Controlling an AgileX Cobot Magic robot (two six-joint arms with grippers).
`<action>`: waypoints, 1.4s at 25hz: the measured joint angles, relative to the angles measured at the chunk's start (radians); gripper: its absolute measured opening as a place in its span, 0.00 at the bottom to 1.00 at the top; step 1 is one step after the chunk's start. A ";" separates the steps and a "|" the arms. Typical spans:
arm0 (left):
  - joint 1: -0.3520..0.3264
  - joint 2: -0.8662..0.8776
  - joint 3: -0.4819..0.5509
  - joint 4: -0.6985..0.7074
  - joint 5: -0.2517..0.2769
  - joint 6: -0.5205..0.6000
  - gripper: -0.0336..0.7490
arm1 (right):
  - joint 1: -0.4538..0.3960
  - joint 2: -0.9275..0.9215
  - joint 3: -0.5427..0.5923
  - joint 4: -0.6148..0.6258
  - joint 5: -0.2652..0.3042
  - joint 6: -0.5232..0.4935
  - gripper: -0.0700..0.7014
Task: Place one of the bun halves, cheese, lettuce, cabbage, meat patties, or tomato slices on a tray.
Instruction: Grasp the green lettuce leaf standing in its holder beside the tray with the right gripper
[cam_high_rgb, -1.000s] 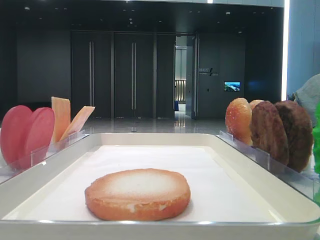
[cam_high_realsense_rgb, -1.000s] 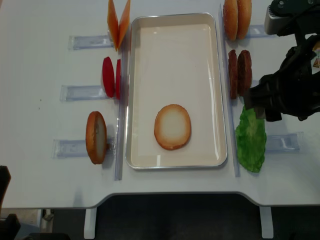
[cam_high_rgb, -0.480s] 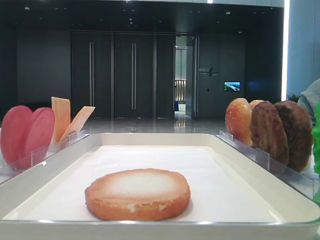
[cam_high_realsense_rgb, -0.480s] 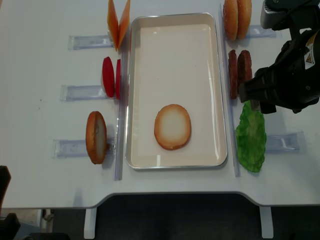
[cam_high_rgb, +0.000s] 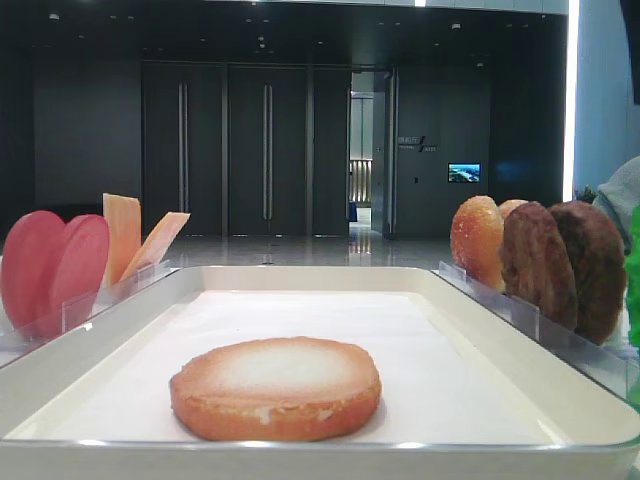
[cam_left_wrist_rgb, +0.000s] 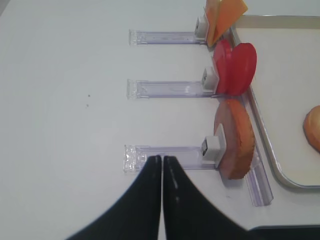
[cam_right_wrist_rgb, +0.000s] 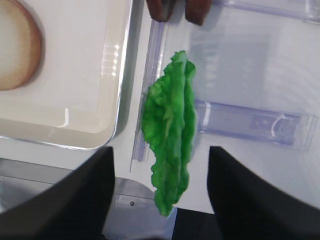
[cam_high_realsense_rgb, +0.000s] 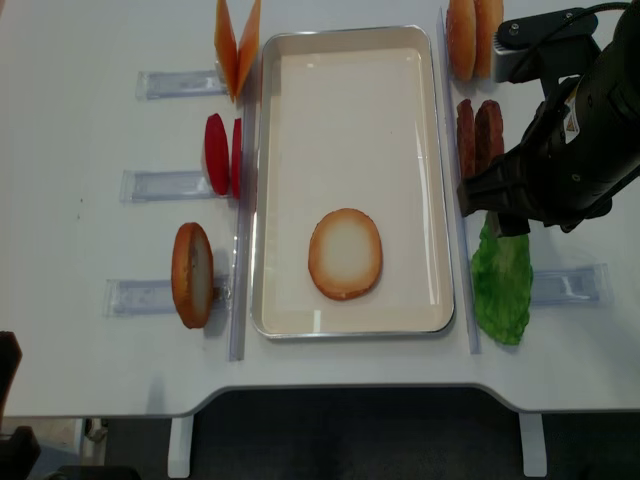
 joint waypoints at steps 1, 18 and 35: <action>0.000 0.000 0.000 0.000 0.000 0.000 0.04 | 0.000 0.005 0.000 -0.001 0.000 0.000 0.61; 0.000 0.000 0.000 0.000 0.000 0.000 0.04 | 0.000 0.051 0.056 -0.012 -0.038 -0.004 0.61; 0.000 0.000 0.000 0.000 0.000 0.000 0.04 | 0.000 0.051 0.060 0.008 -0.041 -0.002 0.26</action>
